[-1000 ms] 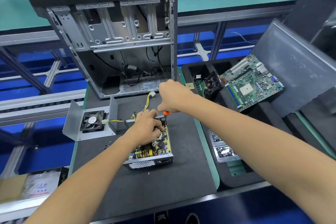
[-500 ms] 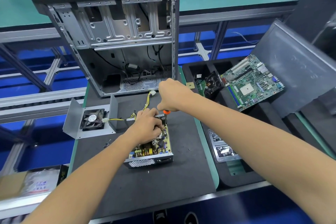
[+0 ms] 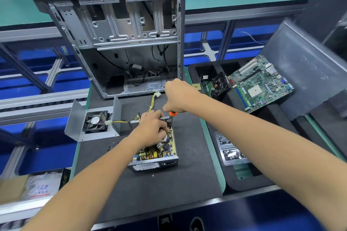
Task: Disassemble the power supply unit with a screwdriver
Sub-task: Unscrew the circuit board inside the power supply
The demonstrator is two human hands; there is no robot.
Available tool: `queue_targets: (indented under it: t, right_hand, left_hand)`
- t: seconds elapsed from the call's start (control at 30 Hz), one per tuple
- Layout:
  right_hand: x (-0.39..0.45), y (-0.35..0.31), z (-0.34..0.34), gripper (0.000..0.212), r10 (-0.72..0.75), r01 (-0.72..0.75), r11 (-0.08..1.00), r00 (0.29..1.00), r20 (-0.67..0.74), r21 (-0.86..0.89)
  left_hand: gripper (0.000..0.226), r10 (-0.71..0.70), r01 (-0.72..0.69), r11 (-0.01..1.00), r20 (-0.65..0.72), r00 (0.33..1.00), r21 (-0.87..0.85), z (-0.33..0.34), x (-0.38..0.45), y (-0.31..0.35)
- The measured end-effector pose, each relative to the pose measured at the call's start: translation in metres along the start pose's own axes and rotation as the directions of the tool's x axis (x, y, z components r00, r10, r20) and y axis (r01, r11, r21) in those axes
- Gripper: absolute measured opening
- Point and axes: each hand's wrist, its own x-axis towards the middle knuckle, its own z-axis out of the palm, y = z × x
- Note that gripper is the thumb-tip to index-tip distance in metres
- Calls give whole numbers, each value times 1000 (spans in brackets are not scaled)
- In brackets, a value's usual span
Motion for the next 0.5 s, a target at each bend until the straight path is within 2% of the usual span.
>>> queue_targets:
  t: [0.5]
  right_hand:
    - [1, 1, 3, 40, -8, 8, 1000, 1000, -4, 7]
  left_hand:
    - [22, -14, 14, 1000, -3, 1000, 0, 0, -1, 2]
